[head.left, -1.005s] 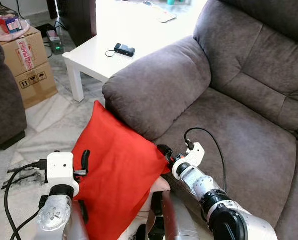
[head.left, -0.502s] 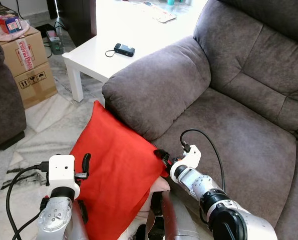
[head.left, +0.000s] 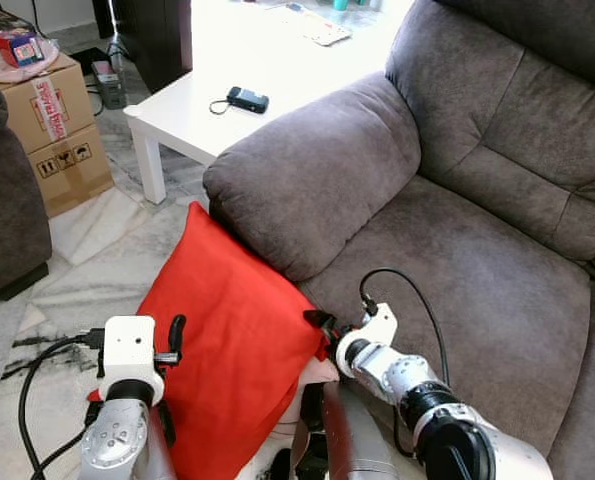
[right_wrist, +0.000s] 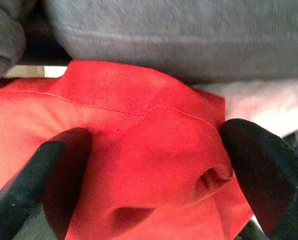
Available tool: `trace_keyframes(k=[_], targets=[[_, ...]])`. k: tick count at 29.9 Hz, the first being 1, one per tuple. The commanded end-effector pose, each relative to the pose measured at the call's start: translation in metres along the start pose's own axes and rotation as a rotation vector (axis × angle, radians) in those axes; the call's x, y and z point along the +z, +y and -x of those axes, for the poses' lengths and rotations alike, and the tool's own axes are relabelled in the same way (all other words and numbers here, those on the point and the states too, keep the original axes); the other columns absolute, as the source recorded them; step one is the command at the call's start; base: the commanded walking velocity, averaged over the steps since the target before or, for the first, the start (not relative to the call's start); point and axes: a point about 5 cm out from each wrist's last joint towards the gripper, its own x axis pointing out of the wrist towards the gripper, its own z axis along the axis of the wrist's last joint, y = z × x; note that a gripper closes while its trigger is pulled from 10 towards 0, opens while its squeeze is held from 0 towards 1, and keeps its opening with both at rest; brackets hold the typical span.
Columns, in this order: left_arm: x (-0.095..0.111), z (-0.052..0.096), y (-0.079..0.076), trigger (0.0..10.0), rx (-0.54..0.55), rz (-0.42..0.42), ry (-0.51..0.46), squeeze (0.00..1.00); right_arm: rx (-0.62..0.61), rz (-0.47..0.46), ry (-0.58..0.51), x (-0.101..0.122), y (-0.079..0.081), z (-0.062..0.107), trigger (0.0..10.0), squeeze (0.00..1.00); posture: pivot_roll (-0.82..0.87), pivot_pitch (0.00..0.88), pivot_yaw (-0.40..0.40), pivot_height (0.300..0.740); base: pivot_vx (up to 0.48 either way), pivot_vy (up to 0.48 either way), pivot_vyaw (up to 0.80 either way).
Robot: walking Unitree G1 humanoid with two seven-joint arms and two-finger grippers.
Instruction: Move the pillow to the sofa from floor
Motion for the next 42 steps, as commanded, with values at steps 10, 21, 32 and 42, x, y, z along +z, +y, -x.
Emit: trace_keyframes(k=[10,21,32,42], targets=[[-0.009,-0.003,-0.004,10.0,-0.007,-0.017,0.054,0.00,-0.026,-0.048,0.065,-0.019,-0.014,0.000,0.0,0.00,0.14,0.152,-0.254,0.560,0.000,0.000,0.00],[-0.009,-0.007,-0.004,10.0,-0.001,-0.021,0.054,0.00,-0.019,-0.060,0.055,-0.016,-0.018,0.002,0.0,0.00,0.13,0.144,-0.254,0.560,0.000,0.000,0.00],[-0.009,-0.010,-0.003,10.0,0.000,-0.023,0.053,0.00,-0.009,-0.058,0.045,-0.013,-0.015,0.002,0.0,0.00,0.14,0.136,-0.252,0.560,0.000,0.000,0.00],[-0.007,-0.017,-0.002,10.0,0.004,-0.027,0.042,0.00,0.010,-0.044,0.033,-0.008,-0.011,0.002,0.0,0.00,0.15,0.111,-0.250,0.560,0.000,0.000,0.00]])
